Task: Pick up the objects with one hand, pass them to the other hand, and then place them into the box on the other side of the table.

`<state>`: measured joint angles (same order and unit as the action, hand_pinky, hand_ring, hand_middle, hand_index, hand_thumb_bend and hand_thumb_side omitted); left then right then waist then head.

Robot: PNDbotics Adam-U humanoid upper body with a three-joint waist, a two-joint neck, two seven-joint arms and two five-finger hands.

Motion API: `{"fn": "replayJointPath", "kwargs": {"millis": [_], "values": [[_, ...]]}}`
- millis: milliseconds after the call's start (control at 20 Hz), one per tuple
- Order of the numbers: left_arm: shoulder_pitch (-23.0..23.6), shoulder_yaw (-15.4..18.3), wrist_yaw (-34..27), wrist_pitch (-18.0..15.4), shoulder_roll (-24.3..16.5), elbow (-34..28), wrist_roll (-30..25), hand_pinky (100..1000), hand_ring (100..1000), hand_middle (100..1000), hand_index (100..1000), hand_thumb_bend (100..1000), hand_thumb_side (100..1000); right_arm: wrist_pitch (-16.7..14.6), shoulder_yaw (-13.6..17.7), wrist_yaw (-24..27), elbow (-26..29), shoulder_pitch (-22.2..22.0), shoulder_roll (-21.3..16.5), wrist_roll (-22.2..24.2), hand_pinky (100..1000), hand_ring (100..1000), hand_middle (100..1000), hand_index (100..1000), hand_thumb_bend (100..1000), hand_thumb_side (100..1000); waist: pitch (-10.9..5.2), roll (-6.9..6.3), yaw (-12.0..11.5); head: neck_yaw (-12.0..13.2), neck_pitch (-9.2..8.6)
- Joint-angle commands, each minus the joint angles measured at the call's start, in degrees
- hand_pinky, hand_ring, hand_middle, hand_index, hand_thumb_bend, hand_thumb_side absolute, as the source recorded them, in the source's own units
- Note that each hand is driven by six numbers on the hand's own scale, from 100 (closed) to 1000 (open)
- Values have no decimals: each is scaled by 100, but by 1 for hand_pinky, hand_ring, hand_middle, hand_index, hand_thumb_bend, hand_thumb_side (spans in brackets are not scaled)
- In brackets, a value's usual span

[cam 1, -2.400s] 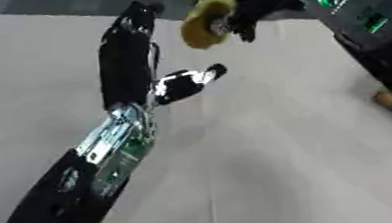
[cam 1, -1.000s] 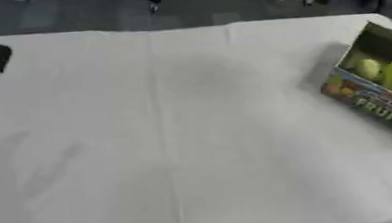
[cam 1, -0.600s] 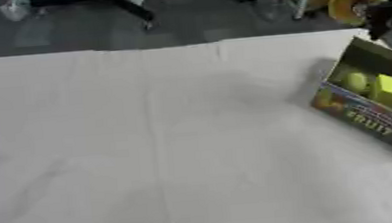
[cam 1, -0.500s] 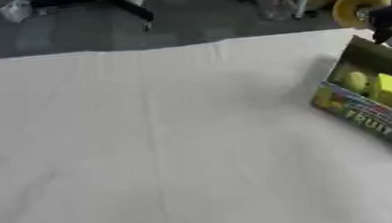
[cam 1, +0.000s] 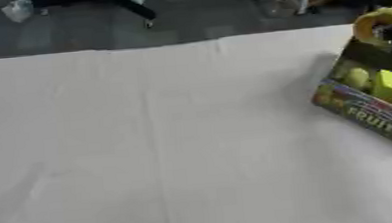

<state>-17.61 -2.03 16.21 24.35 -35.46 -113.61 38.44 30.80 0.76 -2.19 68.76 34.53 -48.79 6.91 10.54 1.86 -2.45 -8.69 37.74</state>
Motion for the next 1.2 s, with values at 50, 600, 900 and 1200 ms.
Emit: {"fn": "replayJointPath", "kwargs": {"millis": [50,600,900,1200], "values": [[-77,141,57,1337,-157,-98,1353,534,542,553,650,816,448,-63,124,-196,-198,12,-326,-17,538,426,351,574,100,311,-50,-85,-23,-7,36],[-174,264,196,1331,-164,-98,1353,537,548,557,656,816,450,-375,123,-824,-716,7,-281,101,698,698,627,865,216,343,-60,-92,-102,53,76],[-162,244,202,1335,-165,-98,1353,537,548,557,660,816,452,-640,151,-1118,-754,104,-228,193,807,843,770,984,405,109,-69,-82,-107,115,62],[-169,212,199,1339,-167,-98,1353,540,545,553,657,783,429,-562,165,-1484,-876,223,-203,120,825,860,783,1000,384,100,-69,-75,-118,4,111]]}}
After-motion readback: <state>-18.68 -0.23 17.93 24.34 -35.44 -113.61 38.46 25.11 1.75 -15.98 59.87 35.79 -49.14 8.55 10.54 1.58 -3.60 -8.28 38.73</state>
